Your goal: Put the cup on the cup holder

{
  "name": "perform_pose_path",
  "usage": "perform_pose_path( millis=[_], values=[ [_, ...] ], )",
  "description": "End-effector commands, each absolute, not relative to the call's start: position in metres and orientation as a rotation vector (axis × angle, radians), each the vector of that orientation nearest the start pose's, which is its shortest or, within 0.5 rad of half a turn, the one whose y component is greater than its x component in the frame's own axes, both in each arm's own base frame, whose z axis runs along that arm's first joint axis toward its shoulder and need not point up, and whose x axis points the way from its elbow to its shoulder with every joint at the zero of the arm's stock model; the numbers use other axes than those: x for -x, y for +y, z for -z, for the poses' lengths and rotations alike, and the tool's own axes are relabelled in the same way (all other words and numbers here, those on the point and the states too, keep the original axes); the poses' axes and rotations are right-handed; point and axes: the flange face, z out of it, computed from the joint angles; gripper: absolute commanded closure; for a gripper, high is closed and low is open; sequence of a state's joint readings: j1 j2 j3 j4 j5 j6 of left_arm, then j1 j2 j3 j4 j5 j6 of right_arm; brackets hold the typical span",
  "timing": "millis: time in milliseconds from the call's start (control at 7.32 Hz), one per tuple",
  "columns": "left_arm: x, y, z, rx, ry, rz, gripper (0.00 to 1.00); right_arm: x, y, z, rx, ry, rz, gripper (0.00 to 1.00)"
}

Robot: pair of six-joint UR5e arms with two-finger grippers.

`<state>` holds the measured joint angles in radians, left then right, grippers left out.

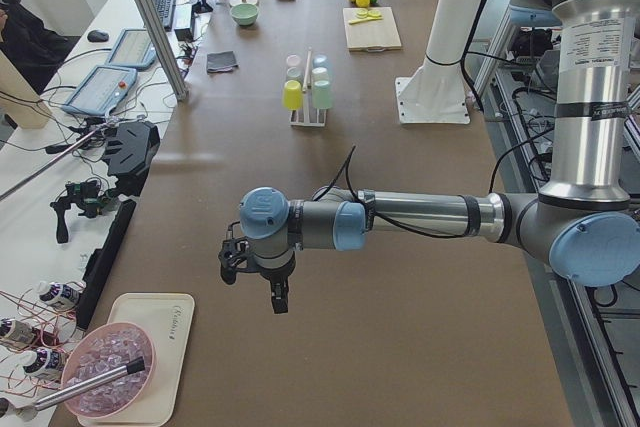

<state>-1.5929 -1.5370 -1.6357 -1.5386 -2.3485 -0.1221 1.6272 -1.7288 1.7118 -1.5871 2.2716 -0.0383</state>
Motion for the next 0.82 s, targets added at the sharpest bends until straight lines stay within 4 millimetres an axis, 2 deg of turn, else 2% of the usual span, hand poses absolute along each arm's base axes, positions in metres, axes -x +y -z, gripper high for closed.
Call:
perform_pose_path(
  millis=[0, 410, 546, 683],
  values=[
    [0.077, -0.475, -0.646, 0.038, 0.778, 0.142, 0.02, -0.094, -0.418, -0.668, -0.003, -0.702, -0.03, 0.0],
    [0.077, -0.482, -0.649, 0.035, 0.767, 0.139, 0.02, -0.094, -0.417, -0.669, 0.0, -0.702, -0.031, 0.0],
    [0.082, -0.48, -0.647, 0.025, 0.767, 0.146, 0.02, -0.094, -0.418, -0.669, -0.002, -0.702, -0.031, 0.0],
    [0.099, -0.471, -0.646, 0.008, 0.767, 0.177, 0.02, -0.094, -0.417, -0.669, 0.0, -0.702, -0.031, 0.0]
  ],
)
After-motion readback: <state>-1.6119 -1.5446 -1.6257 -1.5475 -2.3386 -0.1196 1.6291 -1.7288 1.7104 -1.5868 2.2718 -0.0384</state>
